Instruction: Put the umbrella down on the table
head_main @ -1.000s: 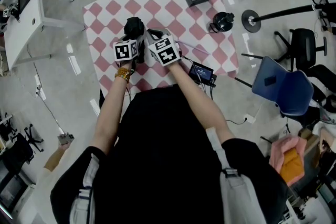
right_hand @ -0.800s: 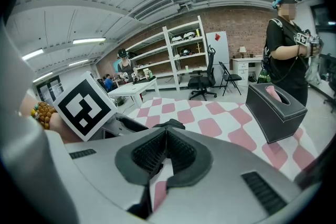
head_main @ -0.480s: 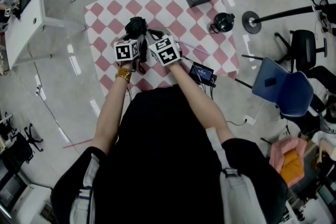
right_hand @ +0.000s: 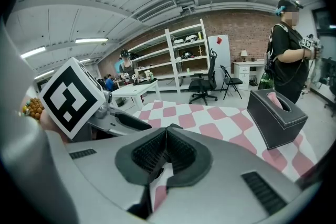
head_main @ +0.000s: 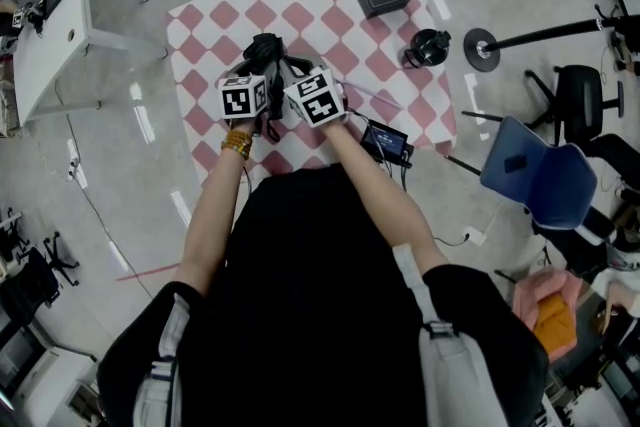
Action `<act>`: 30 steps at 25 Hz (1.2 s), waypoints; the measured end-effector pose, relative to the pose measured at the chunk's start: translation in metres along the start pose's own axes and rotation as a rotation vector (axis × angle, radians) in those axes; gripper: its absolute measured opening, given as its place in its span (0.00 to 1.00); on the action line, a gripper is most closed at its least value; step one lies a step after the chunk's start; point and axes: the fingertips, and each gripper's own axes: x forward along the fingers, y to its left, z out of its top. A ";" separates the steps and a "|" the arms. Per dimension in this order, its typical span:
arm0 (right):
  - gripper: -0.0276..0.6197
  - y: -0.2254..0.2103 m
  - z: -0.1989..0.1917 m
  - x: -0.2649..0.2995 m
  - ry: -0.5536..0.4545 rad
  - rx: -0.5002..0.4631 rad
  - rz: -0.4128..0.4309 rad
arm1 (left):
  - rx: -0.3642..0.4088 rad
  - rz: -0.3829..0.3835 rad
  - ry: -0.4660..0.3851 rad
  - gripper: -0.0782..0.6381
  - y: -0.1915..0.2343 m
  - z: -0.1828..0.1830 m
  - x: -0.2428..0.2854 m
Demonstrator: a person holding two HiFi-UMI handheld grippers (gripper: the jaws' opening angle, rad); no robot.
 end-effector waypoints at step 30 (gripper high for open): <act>0.07 0.018 0.070 -0.028 -0.296 -0.169 -0.003 | 0.098 -0.023 -0.251 0.13 -0.028 0.065 -0.056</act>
